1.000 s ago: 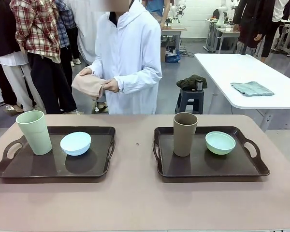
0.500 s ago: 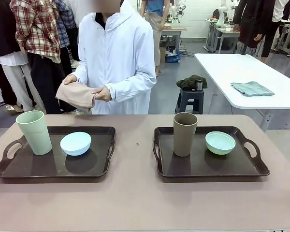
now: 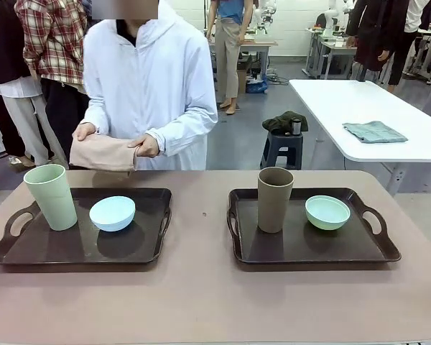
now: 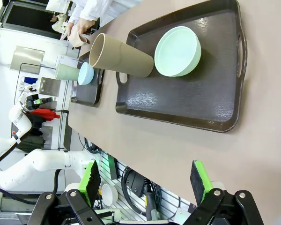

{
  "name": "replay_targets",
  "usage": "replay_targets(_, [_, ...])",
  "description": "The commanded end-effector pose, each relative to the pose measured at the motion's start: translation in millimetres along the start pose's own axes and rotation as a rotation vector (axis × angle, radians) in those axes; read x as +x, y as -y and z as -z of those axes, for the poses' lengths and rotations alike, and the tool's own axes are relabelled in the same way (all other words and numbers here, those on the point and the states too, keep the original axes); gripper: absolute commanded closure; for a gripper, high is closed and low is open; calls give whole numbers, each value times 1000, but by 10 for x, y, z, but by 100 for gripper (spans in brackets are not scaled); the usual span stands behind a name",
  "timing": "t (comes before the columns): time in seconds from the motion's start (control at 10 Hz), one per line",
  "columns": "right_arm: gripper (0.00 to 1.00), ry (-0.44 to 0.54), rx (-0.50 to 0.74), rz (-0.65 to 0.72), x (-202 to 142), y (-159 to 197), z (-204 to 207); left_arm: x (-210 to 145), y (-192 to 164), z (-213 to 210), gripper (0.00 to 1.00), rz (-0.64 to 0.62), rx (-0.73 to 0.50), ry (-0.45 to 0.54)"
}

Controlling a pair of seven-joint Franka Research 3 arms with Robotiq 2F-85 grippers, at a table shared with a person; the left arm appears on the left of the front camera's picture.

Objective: Set up a tray with a mat and arrange the tableware.
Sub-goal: Pick up the Picnic Bowl and Reusable plastic cup from the Handle tray in front of the human's position and hold them in the air.

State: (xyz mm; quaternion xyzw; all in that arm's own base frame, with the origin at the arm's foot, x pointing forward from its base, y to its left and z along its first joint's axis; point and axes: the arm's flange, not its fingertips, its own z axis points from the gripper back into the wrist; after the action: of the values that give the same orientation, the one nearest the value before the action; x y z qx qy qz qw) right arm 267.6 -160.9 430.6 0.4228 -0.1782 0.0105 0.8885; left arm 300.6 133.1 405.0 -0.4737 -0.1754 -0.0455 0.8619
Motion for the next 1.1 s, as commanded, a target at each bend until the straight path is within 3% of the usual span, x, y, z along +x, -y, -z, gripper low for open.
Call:
replay_targets(0.0, [0,12,21,-15,25,21,9,18,-23,-16,0,21,-21,14])
replay_targets(1.0, [0,12,21,-15,25,21,9,18,-23,-16,0,21,-21,14])
